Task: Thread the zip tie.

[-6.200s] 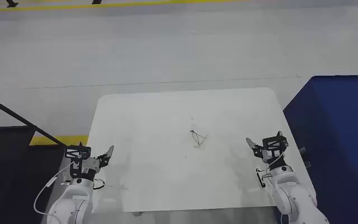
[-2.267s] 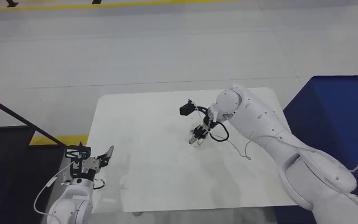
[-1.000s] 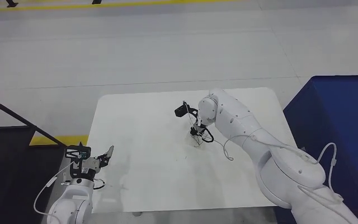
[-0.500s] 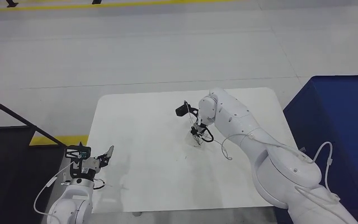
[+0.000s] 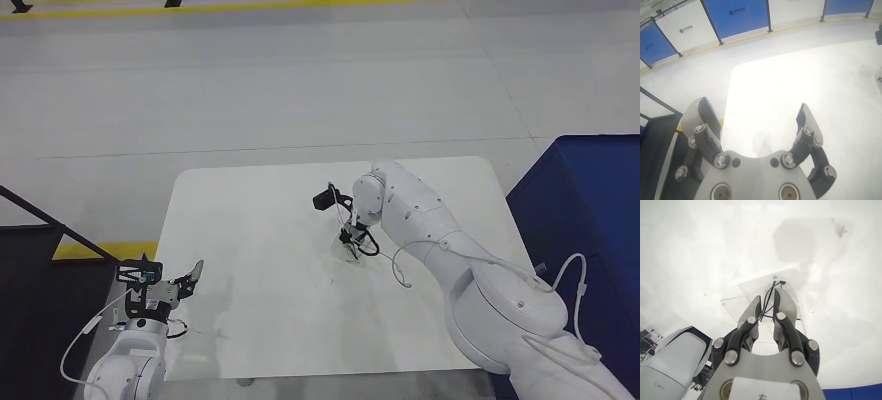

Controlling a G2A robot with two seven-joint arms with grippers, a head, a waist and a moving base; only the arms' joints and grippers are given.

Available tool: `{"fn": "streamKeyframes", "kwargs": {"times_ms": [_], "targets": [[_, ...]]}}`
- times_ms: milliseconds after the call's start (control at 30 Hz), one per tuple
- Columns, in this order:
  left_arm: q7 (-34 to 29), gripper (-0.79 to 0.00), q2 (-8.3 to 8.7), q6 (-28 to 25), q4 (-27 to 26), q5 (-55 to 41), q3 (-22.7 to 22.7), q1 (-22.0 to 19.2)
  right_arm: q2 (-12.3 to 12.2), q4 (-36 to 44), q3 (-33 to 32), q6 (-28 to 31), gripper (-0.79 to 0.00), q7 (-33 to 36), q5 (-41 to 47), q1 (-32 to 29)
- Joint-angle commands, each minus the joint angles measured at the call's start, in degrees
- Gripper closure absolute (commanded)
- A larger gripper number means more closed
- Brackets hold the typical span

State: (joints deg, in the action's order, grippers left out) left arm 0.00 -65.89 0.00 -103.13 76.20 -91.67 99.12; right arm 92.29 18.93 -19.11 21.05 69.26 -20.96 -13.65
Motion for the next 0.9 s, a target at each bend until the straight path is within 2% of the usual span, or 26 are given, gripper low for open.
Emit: {"fn": "streamKeyframes", "kwargs": {"times_ms": [0, 233, 300, 567, 667, 767, 867], "targets": [[0.0, -0.785, 0.0, 0.0, 0.0, 0.0, 0.0, 0.0, 0.2, -0.2, -0.2, 0.4, -0.12, 0.2, 0.2, -0.1], [0.0, -0.785, 0.0, 0.0, 0.0, 0.0, 0.0, 0.0, 1.0, -2.0, -0.5, 0.0, -0.089, -0.1, -0.5, -0.3], [0.0, -0.785, 0.0, 0.0, 0.0, 0.0, 0.0, 0.0, 1.2, -2.5, -0.7, 0.5, 0.0, 0.1, -0.2, -0.5], [0.0, -0.785, 0.0, 0.0, 0.0, 0.0, 0.0, 0.0, 1.8, -4.6, -1.4, 0.9, 0.0, -0.2, -0.3, -0.3], [0.0, -0.785, 0.0, 0.0, 0.0, 0.0, 0.0, 0.0, 1.7, -5.3, -2.5, 3.5, 0.0, 0.4, 1.2, 0.7], [0.0, -0.785, 0.0, 0.0, 0.0, 0.0, 0.0, 0.0, 0.9, -6.5, -4.7, 9.5, 0.0, 3.5, 5.5, 1.7], [0.0, -0.785, 0.0, 0.0, 0.0, 0.0, 0.0, 0.0, -0.5, -5.3, -6.5, 11.8, 0.0, 2.2, 10.8, 1.5]]}}
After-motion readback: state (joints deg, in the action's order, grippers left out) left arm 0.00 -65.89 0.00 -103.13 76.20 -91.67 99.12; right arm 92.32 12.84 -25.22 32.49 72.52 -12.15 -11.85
